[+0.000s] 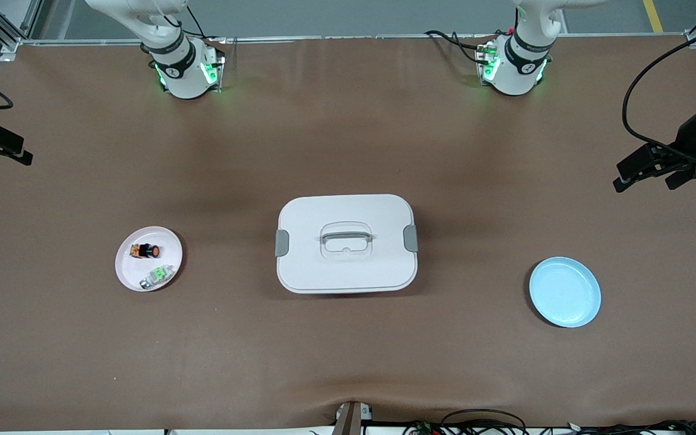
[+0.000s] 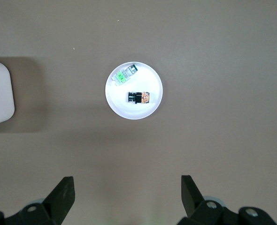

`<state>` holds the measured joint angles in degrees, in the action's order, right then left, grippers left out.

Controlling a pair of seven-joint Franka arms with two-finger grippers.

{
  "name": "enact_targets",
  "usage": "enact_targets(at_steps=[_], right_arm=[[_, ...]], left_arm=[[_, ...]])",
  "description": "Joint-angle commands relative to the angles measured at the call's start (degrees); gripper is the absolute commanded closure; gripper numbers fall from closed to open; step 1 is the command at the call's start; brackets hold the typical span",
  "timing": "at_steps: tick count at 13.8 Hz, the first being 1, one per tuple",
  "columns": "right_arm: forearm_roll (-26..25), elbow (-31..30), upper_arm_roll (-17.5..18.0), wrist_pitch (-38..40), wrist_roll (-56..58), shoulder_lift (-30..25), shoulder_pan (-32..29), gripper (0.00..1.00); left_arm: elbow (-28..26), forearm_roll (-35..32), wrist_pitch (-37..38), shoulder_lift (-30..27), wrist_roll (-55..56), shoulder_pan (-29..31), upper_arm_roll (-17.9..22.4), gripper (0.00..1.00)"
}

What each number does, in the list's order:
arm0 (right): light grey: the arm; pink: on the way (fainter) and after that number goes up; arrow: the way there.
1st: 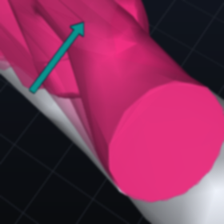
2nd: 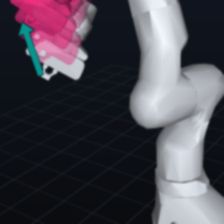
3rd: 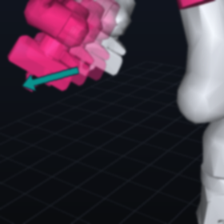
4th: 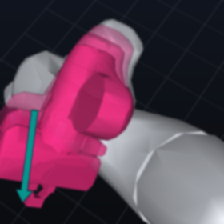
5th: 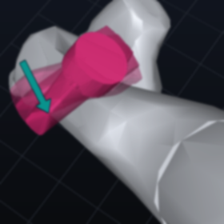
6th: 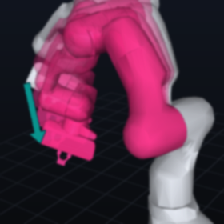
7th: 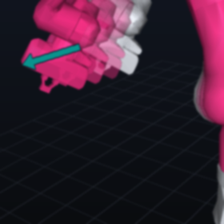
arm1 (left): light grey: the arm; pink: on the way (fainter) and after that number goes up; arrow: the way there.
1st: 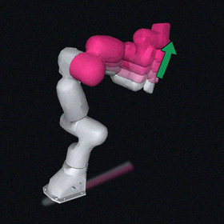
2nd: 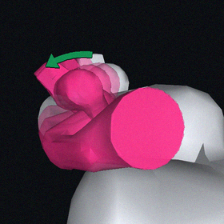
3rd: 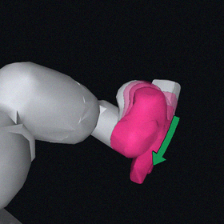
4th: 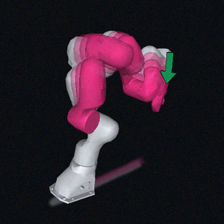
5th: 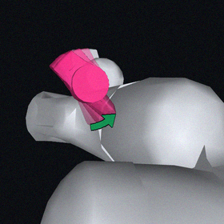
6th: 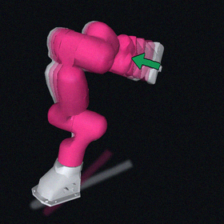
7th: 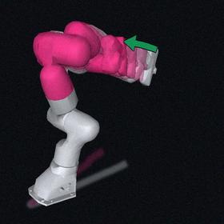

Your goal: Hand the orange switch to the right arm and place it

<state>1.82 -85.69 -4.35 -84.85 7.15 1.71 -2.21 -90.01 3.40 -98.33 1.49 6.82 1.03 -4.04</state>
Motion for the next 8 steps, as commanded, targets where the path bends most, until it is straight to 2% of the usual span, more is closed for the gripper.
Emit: enact_targets(at_steps=[1, 8], right_arm=[[-0.1, -1.3, 0.7, 0.1, -0.4, -1.6, -0.9, 0.0], [0.2, -1.1, 0.2, -0.4, -3.1, -2.1, -1.0, 0.0]], left_arm=[[1.2, 0.1, 1.2, 0.3, -1.0, 0.5, -0.2, 0.0], [1.2, 0.1, 1.3, 0.3, -0.7, 0.4, -0.3, 0.0]])
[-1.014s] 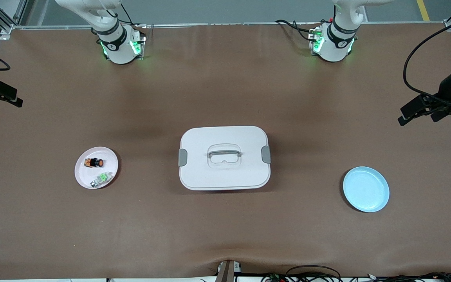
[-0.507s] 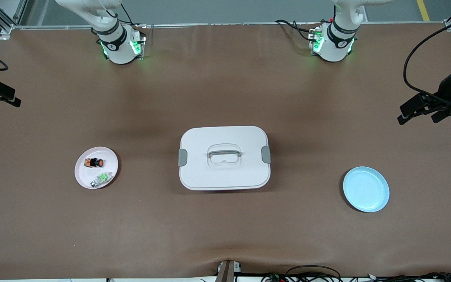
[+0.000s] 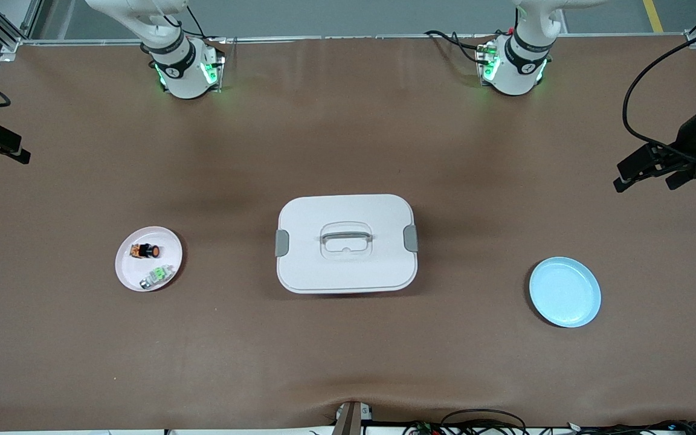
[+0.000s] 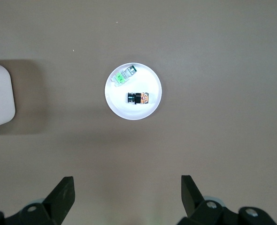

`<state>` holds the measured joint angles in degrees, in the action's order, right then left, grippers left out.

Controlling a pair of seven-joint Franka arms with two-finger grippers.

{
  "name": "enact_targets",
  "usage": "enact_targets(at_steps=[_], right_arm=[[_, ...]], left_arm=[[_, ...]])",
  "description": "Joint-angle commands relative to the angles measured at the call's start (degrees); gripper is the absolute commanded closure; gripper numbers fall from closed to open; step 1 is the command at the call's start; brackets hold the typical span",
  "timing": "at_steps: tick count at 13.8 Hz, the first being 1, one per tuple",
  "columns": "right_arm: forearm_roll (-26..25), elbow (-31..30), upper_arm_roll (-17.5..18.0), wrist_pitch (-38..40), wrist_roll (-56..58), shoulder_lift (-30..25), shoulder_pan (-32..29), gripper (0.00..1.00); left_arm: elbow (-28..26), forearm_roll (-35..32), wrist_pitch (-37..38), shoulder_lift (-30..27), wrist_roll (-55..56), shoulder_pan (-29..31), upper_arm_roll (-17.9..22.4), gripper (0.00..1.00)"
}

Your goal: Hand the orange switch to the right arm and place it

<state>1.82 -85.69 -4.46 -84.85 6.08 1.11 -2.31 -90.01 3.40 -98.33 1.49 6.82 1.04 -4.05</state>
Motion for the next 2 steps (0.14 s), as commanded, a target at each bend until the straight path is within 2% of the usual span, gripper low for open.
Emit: enact_targets(at_steps=[1, 2], right_arm=[[0.3, -1.1, 0.3, -0.4, -4.1, -1.6, -0.9, 0.0], [0.5, -1.1, 0.3, -0.4, -4.9, -1.6, -0.9, 0.0]], left_arm=[[1.2, 0.1, 1.3, 0.3, -0.7, 0.3, -0.3, 0.0], [1.2, 0.0, 1.3, 0.3, -0.7, 0.2, -0.3, 0.0]])
